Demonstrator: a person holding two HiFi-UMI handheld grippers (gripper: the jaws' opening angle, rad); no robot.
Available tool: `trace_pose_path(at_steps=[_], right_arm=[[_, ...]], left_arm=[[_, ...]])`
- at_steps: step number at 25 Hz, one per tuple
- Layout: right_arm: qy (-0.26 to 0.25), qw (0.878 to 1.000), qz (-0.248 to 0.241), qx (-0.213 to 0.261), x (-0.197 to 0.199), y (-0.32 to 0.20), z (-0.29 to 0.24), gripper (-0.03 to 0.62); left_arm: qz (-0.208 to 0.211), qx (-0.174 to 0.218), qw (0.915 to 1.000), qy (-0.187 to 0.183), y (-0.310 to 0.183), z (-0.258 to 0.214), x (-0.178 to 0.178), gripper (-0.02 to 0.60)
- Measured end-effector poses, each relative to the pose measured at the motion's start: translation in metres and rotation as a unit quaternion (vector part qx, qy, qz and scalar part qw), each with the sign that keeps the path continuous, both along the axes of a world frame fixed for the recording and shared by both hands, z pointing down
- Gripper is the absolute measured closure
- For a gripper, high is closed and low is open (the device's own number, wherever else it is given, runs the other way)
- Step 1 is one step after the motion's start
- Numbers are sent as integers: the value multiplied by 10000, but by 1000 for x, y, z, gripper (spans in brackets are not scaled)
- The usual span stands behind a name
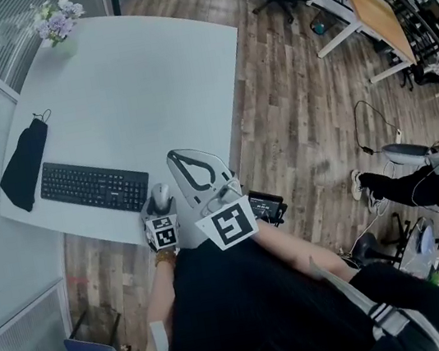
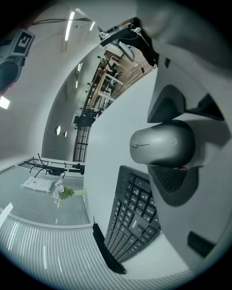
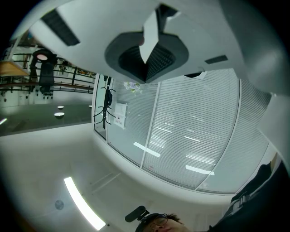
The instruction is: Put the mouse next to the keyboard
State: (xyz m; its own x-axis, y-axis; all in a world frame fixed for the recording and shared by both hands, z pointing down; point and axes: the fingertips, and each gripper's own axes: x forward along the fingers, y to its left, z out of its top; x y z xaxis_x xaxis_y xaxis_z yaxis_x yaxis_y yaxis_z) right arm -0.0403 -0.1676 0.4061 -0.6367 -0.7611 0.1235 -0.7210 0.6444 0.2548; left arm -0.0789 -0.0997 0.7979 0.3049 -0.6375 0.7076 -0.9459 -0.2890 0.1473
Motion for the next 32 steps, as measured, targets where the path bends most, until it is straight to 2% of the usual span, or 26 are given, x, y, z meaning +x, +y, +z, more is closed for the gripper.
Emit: trace_pose_path(at_steps=[10, 14, 23, 32], right_arm=[[21, 10000, 0, 19, -2, 1, 1, 595], [-11, 10000, 2, 27, -2, 2, 0, 595], [-47, 10000, -5, 13, -4, 5, 1, 595], [-62, 10000, -26, 29, -8, 13, 0, 595]], left_arm=[[141, -114, 9998, -23, 3, 4, 2, 279], [163, -11, 9998, -86, 1, -3, 1, 279], [-61, 599, 9982, -48, -18, -48, -8, 279], [-343, 1427, 9892, -5, -44, -122, -30, 281]])
